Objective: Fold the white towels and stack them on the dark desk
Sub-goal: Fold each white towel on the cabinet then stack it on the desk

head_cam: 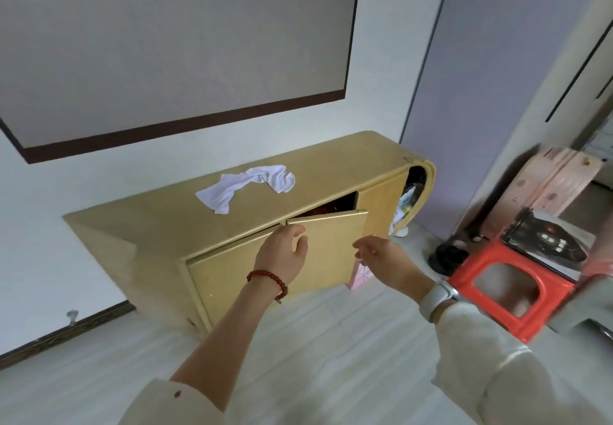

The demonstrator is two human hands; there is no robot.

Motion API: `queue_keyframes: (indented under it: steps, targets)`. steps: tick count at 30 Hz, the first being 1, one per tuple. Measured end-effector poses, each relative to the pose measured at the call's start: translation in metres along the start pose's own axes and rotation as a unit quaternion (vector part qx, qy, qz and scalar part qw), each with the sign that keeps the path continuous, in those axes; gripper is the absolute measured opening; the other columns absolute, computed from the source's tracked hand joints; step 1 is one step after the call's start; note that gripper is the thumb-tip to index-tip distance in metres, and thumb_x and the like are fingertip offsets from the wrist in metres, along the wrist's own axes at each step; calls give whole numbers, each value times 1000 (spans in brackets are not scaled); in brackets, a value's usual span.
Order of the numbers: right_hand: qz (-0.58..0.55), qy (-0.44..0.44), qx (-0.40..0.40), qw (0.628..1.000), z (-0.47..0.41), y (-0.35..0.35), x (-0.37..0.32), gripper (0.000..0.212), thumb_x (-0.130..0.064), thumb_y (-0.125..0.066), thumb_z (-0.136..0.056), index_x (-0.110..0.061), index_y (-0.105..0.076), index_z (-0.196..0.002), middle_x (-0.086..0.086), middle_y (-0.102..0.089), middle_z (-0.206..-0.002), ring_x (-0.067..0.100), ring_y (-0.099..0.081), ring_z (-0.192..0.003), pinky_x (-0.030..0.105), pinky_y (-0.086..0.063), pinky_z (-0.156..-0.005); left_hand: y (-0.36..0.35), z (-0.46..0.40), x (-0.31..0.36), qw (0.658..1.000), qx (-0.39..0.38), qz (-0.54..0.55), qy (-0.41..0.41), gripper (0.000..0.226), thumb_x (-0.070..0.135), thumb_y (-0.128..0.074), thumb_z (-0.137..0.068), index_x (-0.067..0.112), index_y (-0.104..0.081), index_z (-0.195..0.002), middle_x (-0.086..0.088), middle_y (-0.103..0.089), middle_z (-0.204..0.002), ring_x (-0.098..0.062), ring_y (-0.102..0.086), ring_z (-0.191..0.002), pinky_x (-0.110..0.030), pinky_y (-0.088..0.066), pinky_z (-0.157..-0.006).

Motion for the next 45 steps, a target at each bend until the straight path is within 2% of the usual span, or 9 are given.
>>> queue_keyframes:
  steps: [9, 14, 19, 23, 27, 30, 37, 42, 45]
  targets:
    - [-19, -15, -56, 998, -240, -19, 38, 25, -11, -42, -94, -4, -62, -108, 1, -63, -84, 14, -57, -81, 33, -47, -88, -55, -199, -86, 996, 4, 25, 90, 23, 16, -48, -91, 11, -62, -110, -7, -62, -109, -20, -60, -97, -26, -43, -88]
    - [-24, -61, -92, 994, -346, -60, 66, 24, -8, -44, -91, -4, -63, -106, 12, -68, -97, 30, -62, -91, 37, -46, -87, -77, -273, -149, 984, -7, 6, 180, 25, 16, -49, -91, 11, -60, -113, -6, -61, -110, -19, -59, -98, -21, -38, -84]
    - [-33, -123, -151, 980, -428, -122, 95, 26, -6, -45, -89, -5, -60, -110, 14, -66, -106, 31, -59, -102, 34, -42, -90, -114, -321, -211, 966, -43, 23, 254, 28, 10, -48, -91, 4, -58, -117, -14, -58, -116, -26, -54, -109, -28, -39, -96]
    - [-26, -155, -163, 974, -496, -159, 109, 26, -10, -46, -89, -5, -60, -111, 16, -65, -107, 33, -59, -101, 34, -42, -88, -144, -378, -251, 962, -76, 21, 262, 30, 6, -46, -91, 0, -55, -119, -15, -52, -120, -26, -48, -114, -18, -29, -92]
    - [6, -183, -172, 968, -559, -191, 117, 16, -14, -42, -91, -10, -57, -90, 6, -57, -78, 31, -49, -79, 30, -38, -69, -165, -433, -287, 965, -85, -12, 249, 34, 7, -42, -90, 5, -51, -123, -8, -47, -124, -23, -42, -116, -19, -30, -93]
    - [15, -207, -173, 963, -590, -211, 122, 14, -25, -43, -92, -13, -49, -91, -2, -48, -71, 24, -46, -74, 28, -35, -64, -177, -456, -300, 967, -112, -69, 217, 41, 14, -44, -91, 16, -41, -132, 1, -39, -133, -20, -34, -118, -26, -34, -96]
    - [44, -191, -170, 966, -622, -222, 118, 9, -21, -42, -90, -14, -44, -85, -3, -47, -70, 20, -46, -66, 27, -34, -60, -181, -485, -322, 959, -108, -141, 220, 24, 15, -40, -92, 16, -54, -112, 0, -48, -114, -17, -42, -104, -25, -38, -83]
    - [-71, -151, -78, 983, -644, -160, 125, 10, -12, -47, -89, -8, -40, -82, 0, -39, -60, 20, -36, -56, 29, -26, -49, -160, -515, -296, 971, -18, -20, 239, 10, 6, -46, -89, 6, -57, -90, 1, -50, -97, -13, -45, -68, -30, -44, -65]
    - [-99, -134, -15, 986, -665, -96, 136, 7, -11, -45, -92, -5, -46, -94, -2, -44, -63, 16, -39, -54, 29, -30, -49, -151, -546, -261, 967, 27, 46, 251, 11, 4, -46, -88, 10, -55, -90, 5, -52, -84, -6, -46, -61, -19, -42, -62]
Point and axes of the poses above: each hand's wrist, its own z-axis away from the middle knuckle, its own y-axis out of the back of the hand, x = y × z, the point moved 9 cm from there along -z, towards the middle knuckle
